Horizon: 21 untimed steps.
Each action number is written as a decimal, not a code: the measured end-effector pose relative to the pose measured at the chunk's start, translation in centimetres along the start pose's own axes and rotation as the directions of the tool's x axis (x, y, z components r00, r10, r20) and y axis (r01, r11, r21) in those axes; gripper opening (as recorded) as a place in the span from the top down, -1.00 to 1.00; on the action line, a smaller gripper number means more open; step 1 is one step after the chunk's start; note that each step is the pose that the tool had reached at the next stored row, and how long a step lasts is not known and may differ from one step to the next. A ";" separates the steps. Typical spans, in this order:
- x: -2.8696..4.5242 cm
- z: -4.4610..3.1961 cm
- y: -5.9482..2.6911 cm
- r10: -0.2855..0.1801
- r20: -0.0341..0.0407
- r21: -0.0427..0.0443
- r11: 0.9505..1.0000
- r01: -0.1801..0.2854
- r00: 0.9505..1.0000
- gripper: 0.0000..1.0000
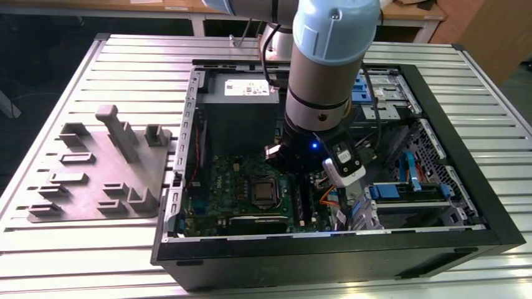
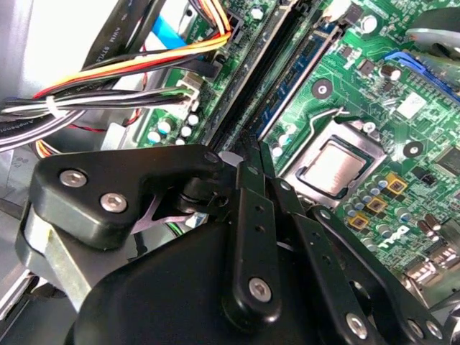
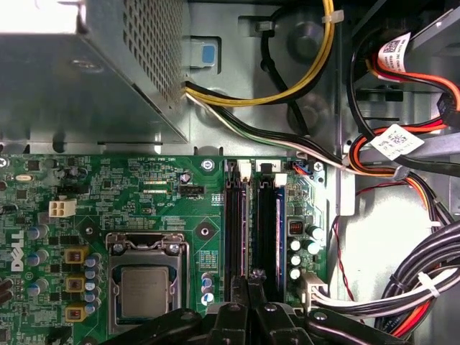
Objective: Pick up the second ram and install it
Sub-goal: 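Insert the second ram into the second slot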
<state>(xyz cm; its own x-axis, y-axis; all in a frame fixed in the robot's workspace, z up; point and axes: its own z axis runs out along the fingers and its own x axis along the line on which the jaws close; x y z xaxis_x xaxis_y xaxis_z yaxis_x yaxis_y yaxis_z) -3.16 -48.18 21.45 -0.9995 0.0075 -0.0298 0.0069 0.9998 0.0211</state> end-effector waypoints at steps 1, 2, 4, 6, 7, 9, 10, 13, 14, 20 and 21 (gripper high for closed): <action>0.00 0.00 0.00 0.000 0.000 0.000 1.000 0.000 1.000 0.77; 0.00 0.00 0.00 0.000 0.000 0.000 1.000 0.000 1.000 0.77; 0.00 0.06 0.00 0.000 0.000 0.000 1.000 0.000 1.000 0.77; 0.01 0.13 -0.01 0.000 0.000 0.001 1.000 0.000 1.000 0.77; 0.01 0.13 -0.01 0.000 0.000 0.000 1.000 0.000 1.000 0.77; 0.00 0.16 -0.01 0.000 0.000 0.000 1.000 0.000 1.000 0.77; 0.00 0.17 0.00 0.000 0.000 0.000 1.000 0.000 1.000 0.77; 0.00 0.22 0.01 0.000 0.001 -0.001 1.000 0.000 1.000 0.76; 0.00 0.23 0.01 0.000 0.001 -0.001 1.000 0.000 1.000 0.76; 0.00 0.17 0.00 0.000 0.000 0.000 1.000 0.000 1.000 0.51; 0.00 0.03 0.00 0.000 0.000 0.000 1.000 0.000 1.000 0.51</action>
<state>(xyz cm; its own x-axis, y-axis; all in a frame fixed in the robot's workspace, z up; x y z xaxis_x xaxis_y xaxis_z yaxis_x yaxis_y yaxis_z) -3.16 -48.18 21.42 -0.9995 0.0075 -0.0298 0.0069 0.9998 0.0212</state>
